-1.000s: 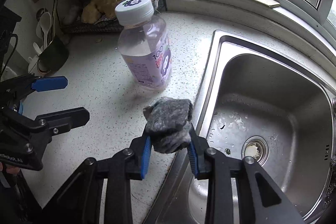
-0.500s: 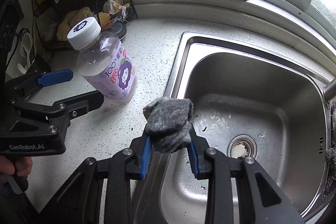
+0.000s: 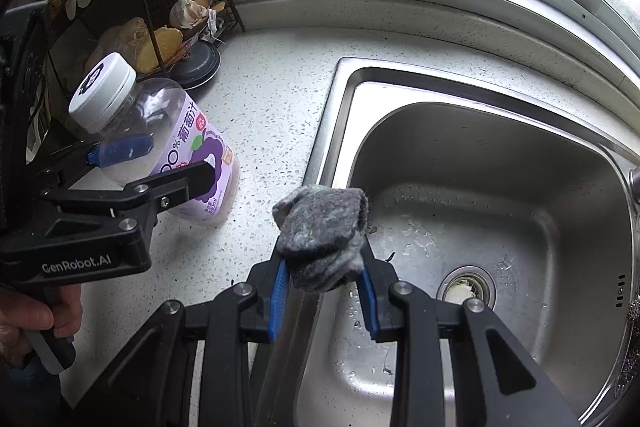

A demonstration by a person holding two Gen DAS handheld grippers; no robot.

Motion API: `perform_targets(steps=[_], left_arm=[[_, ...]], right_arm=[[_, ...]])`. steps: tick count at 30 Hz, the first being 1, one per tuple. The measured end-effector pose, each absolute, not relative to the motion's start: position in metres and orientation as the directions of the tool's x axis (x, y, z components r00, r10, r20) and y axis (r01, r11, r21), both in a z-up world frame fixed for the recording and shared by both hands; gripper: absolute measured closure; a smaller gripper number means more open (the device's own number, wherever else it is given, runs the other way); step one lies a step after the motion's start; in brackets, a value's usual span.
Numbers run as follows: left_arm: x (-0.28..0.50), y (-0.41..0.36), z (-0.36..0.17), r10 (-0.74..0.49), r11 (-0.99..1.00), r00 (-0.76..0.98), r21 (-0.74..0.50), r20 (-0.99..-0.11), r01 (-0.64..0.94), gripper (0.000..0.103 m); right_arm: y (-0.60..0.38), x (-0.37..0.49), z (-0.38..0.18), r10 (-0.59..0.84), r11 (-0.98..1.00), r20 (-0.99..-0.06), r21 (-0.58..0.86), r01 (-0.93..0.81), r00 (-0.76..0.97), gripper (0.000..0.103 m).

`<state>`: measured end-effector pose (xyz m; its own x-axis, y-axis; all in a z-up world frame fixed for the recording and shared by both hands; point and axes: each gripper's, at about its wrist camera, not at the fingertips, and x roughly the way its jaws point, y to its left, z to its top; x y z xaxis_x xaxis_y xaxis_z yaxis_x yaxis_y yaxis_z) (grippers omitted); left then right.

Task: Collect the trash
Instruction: 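Grasp the purple-labelled juice bottle with the left gripper while the right holds the pad, then carry the juice bottle and scouring pad down toward the red bin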

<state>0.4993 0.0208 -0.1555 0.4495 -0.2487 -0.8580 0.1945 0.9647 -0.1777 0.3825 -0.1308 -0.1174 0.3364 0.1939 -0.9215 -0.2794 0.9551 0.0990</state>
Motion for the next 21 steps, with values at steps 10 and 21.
perform_targets(steps=[10,21], left_arm=[[0.480,0.011,-0.149,-0.245,0.955,0.432,-0.140,-0.868,0.260,0.051],[0.407,0.014,-0.109,-0.231,0.957,0.478,-0.110,-0.847,0.268,0.052]], right_arm=[[-0.128,0.379,-0.109,0.200,0.953,-0.914,0.098,-0.285,0.353,0.074],[-0.123,0.338,-0.077,0.242,0.930,-0.888,0.097,-0.355,0.391,0.074]])
